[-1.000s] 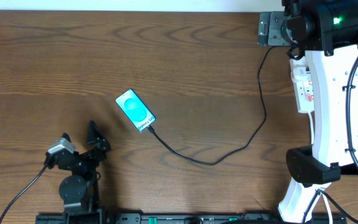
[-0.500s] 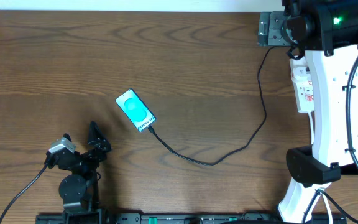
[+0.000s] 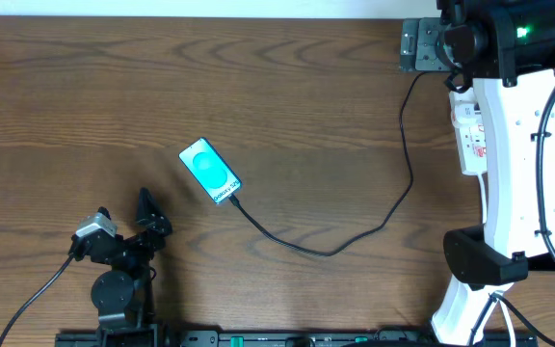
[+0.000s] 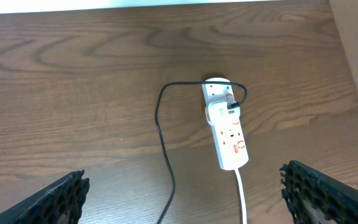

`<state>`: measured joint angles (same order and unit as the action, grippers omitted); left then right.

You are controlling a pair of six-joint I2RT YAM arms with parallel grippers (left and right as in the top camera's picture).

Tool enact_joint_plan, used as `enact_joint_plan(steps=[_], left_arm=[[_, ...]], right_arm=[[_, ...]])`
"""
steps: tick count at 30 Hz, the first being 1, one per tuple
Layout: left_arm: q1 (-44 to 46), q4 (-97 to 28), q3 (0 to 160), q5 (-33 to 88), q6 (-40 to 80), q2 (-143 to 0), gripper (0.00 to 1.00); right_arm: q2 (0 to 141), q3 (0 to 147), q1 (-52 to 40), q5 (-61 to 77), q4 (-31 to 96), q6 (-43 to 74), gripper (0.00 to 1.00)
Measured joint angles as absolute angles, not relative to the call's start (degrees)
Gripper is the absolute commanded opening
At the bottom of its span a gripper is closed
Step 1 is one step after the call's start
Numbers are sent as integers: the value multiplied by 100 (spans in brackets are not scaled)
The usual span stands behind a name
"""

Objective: Plug charger to phone and switch on socket

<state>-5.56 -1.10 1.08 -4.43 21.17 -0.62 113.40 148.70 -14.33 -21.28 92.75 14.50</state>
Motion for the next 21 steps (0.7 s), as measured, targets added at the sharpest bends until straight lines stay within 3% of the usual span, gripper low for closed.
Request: enact_joint_plan(steps=[14,21], left_arm=[[-556,-115,110,-443,2117,-62,91],[-556,-128,121,-443,2117,-64,91]], right_arm=[[11340,14864,-1433,-2154,9155,1212,99],[10739,13795,-1481,-1903,6707,718,99]])
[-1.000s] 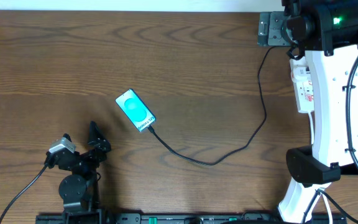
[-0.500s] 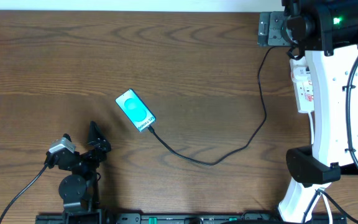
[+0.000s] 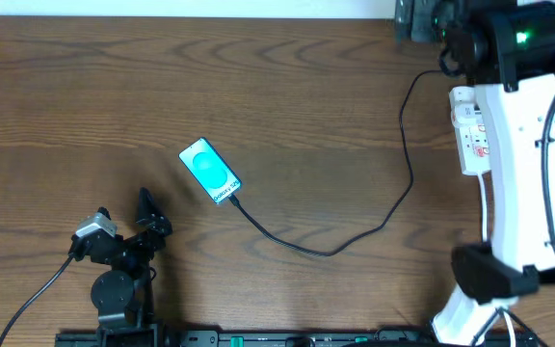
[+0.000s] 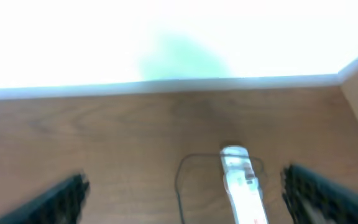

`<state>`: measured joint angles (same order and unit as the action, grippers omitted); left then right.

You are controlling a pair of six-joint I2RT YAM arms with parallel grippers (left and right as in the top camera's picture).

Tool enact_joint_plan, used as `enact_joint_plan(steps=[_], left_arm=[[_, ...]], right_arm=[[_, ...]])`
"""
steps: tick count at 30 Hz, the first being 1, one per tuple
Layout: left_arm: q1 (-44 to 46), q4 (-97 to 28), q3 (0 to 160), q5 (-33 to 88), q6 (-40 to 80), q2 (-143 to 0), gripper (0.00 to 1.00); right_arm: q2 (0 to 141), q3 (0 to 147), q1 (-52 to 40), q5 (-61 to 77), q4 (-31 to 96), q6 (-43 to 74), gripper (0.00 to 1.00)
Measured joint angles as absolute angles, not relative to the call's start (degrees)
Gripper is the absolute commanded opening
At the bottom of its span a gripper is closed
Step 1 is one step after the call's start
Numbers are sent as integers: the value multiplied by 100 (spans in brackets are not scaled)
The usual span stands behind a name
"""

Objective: Plug charger to phone and switch on socket

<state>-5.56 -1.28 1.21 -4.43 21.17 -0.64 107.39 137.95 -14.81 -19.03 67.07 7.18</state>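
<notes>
A phone (image 3: 209,171) with a lit teal screen lies left of centre on the wooden table, a black charger cable (image 3: 355,236) plugged into its lower end. The cable runs right and up towards the white socket strip (image 3: 470,130) at the right, partly hidden by my right arm. My right gripper (image 3: 420,17) is at the far edge of the table, beyond the strip. In the blurred right wrist view the gripper (image 4: 185,196) is open, its fingertips (image 4: 58,196) wide apart, the strip (image 4: 241,186) low between them. My left gripper (image 3: 147,207) rests at the near left; its jaws are unclear.
The table's far edge (image 4: 166,87) meets a bright white wall, with a side wall at the right corner. The left arm's base (image 3: 114,294) sits at the near edge.
My right gripper has moved farther towards the table's back edge and the wrist has tilted up, so the strip now sits lower in its view. The phone, cable and left arm have not moved.
</notes>
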Motion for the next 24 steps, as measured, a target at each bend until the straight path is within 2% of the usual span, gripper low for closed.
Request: enact_joint_plan(steps=[3,9,20,24], left_arm=[[-556,-132,121,-443,2117,-62,91],[-556,-143,128,-443,2117,-62,91],[-556,-150,132,-443,2115,-62,91],[-556,-152,132,-443,2115,-62,91]], right_arm=[[9926,12499,-1594,-1721,5203,399,99],[8213,9963,-1638,-1516,3135,115,99],[6259,5951,-1629,-1461,123,-222,99],[5537,4788,-1597,-1441,-565,-408,99]])
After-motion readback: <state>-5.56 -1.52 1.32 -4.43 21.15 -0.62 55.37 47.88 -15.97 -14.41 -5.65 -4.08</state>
